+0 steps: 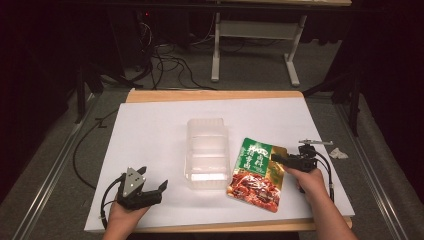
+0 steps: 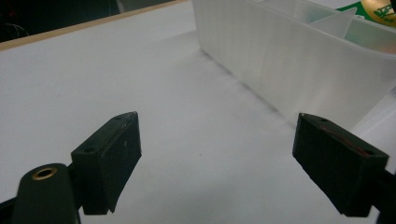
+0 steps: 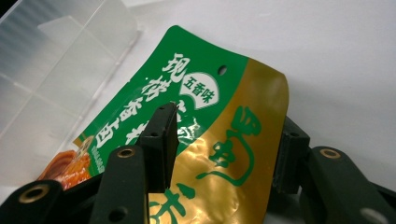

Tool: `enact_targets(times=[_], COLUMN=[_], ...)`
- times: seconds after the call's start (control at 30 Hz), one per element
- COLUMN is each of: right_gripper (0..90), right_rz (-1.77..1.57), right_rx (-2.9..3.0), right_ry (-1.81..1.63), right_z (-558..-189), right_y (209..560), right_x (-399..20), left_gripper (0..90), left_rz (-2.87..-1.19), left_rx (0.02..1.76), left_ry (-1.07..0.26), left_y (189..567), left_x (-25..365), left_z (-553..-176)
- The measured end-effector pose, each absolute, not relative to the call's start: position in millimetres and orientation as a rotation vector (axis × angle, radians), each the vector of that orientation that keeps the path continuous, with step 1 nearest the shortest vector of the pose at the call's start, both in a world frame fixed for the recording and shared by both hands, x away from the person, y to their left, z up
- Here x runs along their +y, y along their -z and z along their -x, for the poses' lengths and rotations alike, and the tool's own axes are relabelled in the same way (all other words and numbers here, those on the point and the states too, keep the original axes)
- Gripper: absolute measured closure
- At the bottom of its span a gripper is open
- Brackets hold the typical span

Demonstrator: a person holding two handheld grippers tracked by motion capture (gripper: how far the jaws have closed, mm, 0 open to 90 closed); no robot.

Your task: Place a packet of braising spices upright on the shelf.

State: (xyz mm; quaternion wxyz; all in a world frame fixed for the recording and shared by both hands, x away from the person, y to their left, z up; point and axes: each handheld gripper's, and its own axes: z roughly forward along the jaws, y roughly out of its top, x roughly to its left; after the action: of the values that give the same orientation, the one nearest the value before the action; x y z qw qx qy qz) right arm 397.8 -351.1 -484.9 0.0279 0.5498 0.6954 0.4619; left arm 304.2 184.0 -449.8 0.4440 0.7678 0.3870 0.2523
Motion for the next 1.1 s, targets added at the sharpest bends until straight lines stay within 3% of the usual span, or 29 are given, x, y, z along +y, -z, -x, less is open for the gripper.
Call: enact_targets(times=[0.27, 0.33, 0.37, 0.4, 0.53, 1.1], right_gripper=[55.5, 65.2, 65.2, 73.2, 89.2, 90.0], right_rz=[-1.633, -1.598, -1.598, -1.575, -1.548, -1.284], right_rx=[2.202, 2.254, 2.254, 2.256, 2.226, 2.045], right_ry=[-1.386, -1.362, -1.362, -1.318, -1.303, -1.529], right_z=[-396.1, -395.6, -395.6, -394.0, -391.6, -351.3], right_y=[483.4, 483.6, 483.6, 482.3, 479.2, 416.7], right_x=[-347.2, -344.9, -344.9, -341.6, -340.4, -336.7], left_gripper=[15.8, 15.8, 15.8, 15.8, 15.8, 15.8], left_rz=[-1.896, -1.896, -1.898, -1.9, -1.896, -1.874], left_rx=[0.962, 0.96, 0.959, 0.957, 0.955, 0.942], left_ry=[-0.618, -0.618, -0.618, -0.619, -0.622, -0.633], left_y=[449.6, 449.6, 449.5, 449.5, 448.8, 445.5], left_x=[184.1, 183.9, 183.7, 183.5, 183.6, 185.8], left_z=[-304.1, -304.0, -303.9, -303.9, -303.4, -302.4])
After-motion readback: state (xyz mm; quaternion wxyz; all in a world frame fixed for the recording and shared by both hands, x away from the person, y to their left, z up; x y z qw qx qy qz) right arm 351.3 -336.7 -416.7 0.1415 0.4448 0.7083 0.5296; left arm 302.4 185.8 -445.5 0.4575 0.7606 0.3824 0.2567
